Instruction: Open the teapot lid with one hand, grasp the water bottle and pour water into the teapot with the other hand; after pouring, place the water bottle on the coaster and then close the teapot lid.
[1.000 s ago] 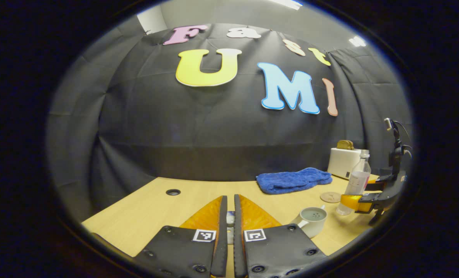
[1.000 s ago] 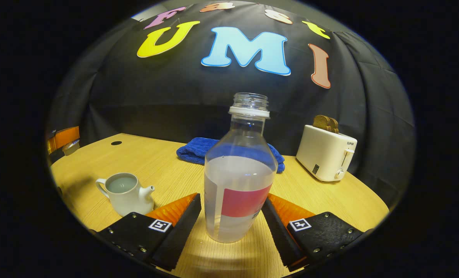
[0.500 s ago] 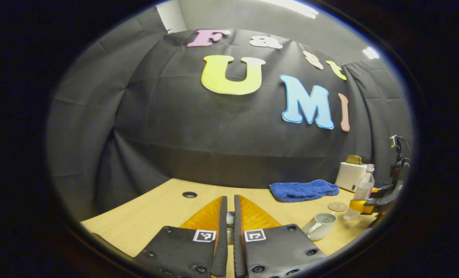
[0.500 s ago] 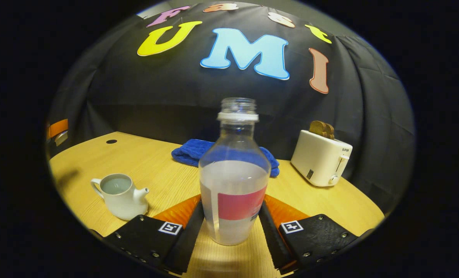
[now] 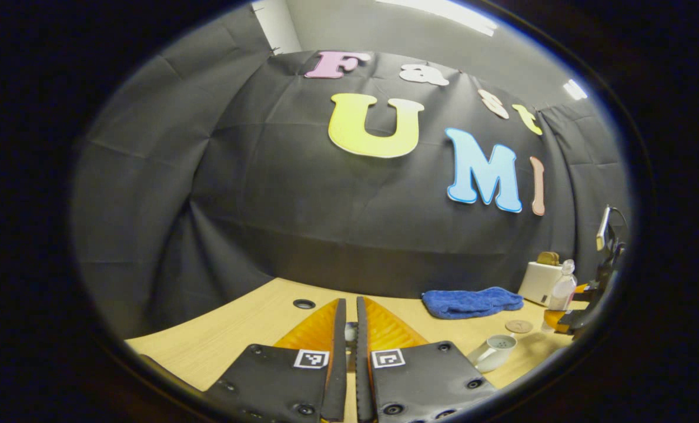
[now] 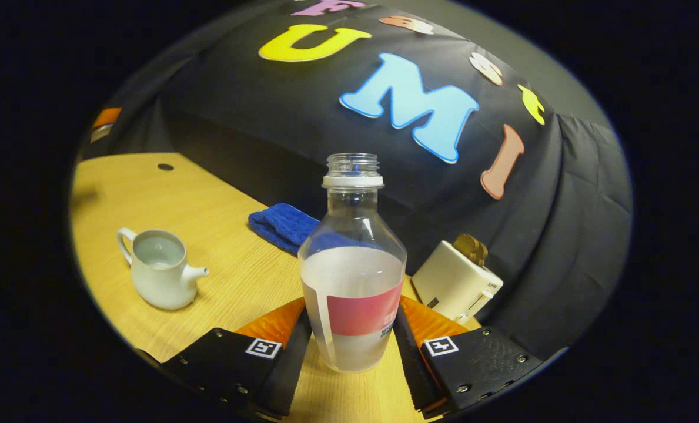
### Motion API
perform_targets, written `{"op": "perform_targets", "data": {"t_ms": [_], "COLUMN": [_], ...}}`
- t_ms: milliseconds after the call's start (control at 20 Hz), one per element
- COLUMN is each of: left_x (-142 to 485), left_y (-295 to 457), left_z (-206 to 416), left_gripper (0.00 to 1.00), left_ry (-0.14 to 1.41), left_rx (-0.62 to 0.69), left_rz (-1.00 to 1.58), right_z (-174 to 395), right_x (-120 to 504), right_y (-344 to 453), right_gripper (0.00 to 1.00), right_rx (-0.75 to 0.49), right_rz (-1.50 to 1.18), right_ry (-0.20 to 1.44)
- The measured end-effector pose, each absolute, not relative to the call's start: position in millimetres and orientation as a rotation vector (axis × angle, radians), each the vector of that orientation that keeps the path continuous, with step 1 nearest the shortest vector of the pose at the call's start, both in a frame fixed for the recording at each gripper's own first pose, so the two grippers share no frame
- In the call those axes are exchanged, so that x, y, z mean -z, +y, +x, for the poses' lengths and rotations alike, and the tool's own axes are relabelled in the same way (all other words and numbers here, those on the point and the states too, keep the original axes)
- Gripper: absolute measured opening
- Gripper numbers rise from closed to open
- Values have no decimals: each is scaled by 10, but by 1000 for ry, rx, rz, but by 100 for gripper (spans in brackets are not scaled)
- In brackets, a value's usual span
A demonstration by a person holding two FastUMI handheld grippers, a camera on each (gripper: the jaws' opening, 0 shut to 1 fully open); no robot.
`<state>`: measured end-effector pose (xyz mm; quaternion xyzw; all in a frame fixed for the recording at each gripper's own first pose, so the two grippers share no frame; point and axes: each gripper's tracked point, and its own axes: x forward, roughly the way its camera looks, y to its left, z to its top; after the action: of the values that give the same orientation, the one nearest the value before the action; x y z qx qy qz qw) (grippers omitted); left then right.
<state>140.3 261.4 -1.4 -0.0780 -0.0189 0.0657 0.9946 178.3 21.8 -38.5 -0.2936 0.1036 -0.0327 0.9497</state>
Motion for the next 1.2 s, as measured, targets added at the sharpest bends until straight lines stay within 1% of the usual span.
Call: {"op": "perform_targets", "data": {"t_ms": [300, 450, 650, 750, 800, 850, 950, 1200], "left_x": [21, -31, -95, -97, -88, -57, -14, 56], "left_y": [2650, 2710, 2971, 2981, 2978, 2978, 2958, 2958], "left_z": [1405, 1370, 1310, 1294, 1297, 1304, 1329, 1359], "left_gripper": [12, 13, 13, 13, 13, 13, 13, 13], "left_ry": [-29, -47, -71, -75, -72, -67, -54, -35], "left_rx": [-126, -149, -193, -198, -195, -195, -191, -188], "left_rz": [-195, -212, -217, -234, -242, -244, -245, -251], "right_z": [1851, 1867, 1844, 1876, 1892, 1900, 1923, 1983], "right_x": [188, 146, 151, 200, 186, 166, 151, 45], "right_y": [590, 742, 751, 727, 704, 692, 705, 709], "right_gripper": [73, 73, 73, 73, 70, 73, 73, 73], "right_rx": [22, 11, 0, -1, 2, 5, -3, -4], "right_rz": [-1005, -1186, -1360, -1445, -1495, -1551, -1642, -1773], "right_ry": [87, 43, 30, 36, 33, 18, -4, -23]}}
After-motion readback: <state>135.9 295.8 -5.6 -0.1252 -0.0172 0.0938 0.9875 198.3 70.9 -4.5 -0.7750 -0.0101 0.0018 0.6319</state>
